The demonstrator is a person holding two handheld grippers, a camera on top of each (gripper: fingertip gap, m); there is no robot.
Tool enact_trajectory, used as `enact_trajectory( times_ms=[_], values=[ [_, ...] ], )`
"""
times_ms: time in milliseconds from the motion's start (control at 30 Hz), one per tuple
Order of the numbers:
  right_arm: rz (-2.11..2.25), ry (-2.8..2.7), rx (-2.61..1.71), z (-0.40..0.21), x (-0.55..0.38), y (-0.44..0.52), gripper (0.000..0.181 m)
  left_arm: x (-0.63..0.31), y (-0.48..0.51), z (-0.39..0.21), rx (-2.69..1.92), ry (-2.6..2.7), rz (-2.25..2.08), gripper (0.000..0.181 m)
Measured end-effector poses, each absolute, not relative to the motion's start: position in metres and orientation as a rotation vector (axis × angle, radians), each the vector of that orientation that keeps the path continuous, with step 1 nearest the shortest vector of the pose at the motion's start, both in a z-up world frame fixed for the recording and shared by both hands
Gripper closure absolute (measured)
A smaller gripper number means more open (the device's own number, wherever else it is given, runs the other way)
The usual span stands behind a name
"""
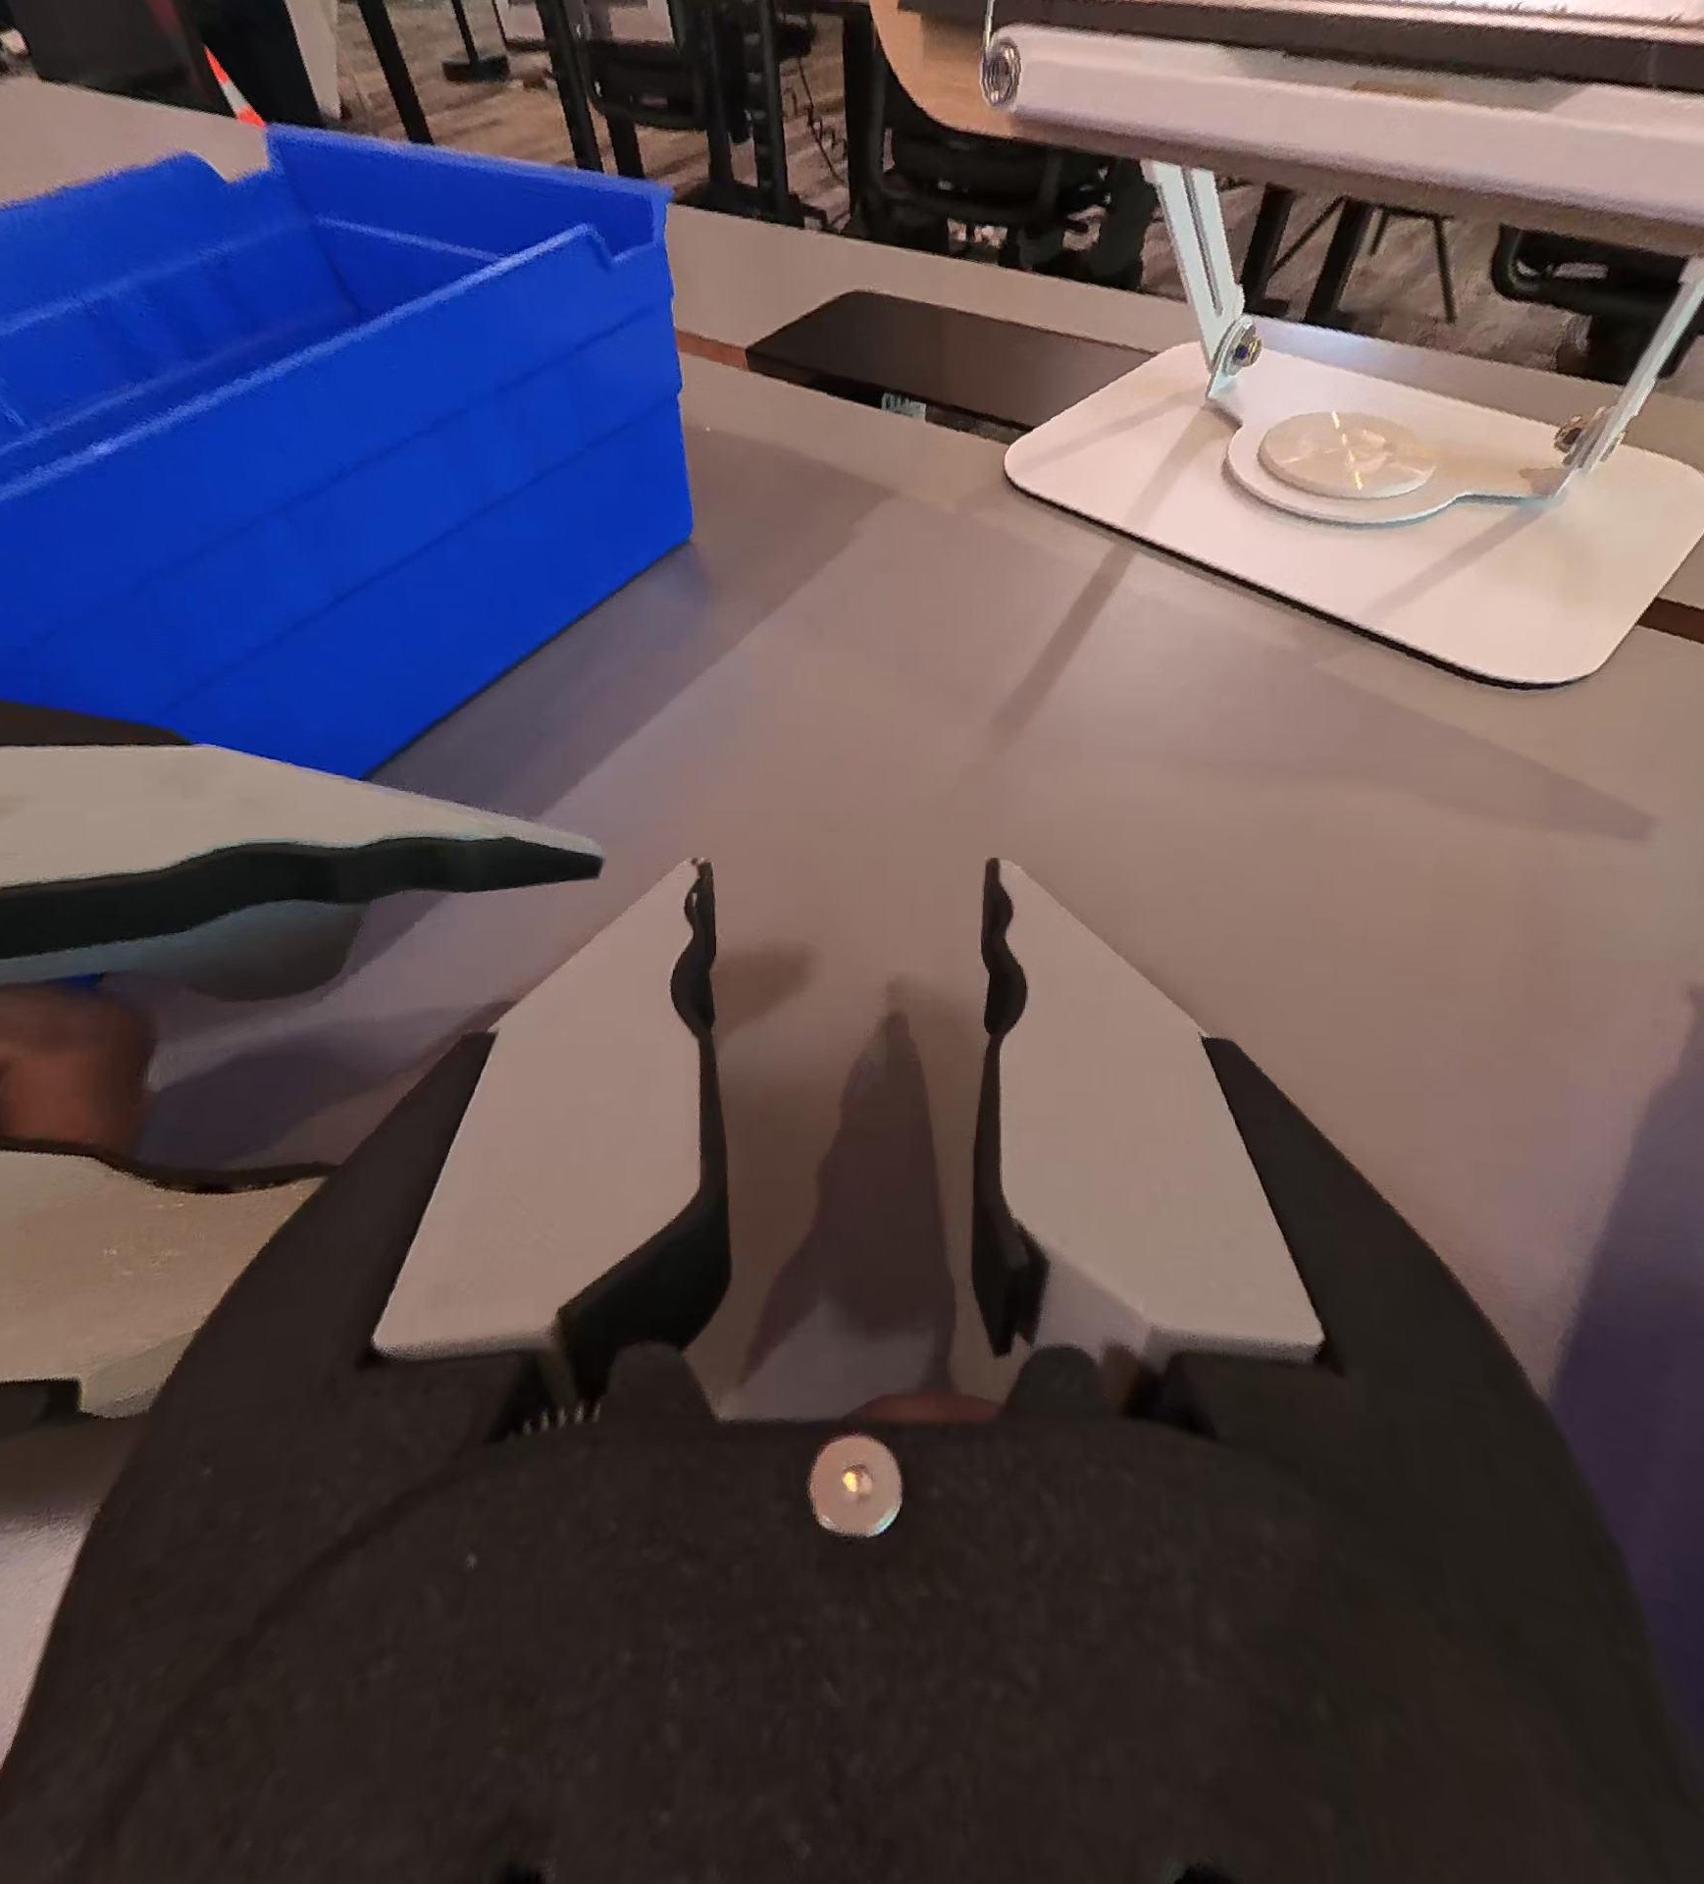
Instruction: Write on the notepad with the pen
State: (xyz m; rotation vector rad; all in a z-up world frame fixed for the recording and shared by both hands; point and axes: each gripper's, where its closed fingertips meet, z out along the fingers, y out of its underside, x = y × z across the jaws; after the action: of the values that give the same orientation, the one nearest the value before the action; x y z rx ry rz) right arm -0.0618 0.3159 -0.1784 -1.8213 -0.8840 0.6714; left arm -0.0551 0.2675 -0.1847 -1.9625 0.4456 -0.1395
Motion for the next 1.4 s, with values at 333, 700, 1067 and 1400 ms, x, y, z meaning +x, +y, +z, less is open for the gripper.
enact_trajectory(
  times_ms=[333, 700, 1067, 1400],
  values=[
    [0.849, -0.823, -1.667, -0.15, -0.058, 0.302, 0.134, -0.052, 0.264, -0.181, -1.937, 0.449, -0.213, 0.118],
    [0.804, -0.84, -1.647, -0.148, -0.057, 0.302, 0.133, -0.057, 0.263, -0.18, -2.003, 0.288, -0.47, 0.119],
    [0.784, -0.776, -1.702, -0.153, -0.046, 0.31, 0.13, -0.05, 0.262, -0.179, -1.977, 0.31, -0.482, 0.122],
    [0.729, -0.834, -1.694, -0.152, -0.044, 0.32, 0.13, -0.044, 0.26, -0.182, -1.985, 0.356, -0.459, 0.122]
  ],
)
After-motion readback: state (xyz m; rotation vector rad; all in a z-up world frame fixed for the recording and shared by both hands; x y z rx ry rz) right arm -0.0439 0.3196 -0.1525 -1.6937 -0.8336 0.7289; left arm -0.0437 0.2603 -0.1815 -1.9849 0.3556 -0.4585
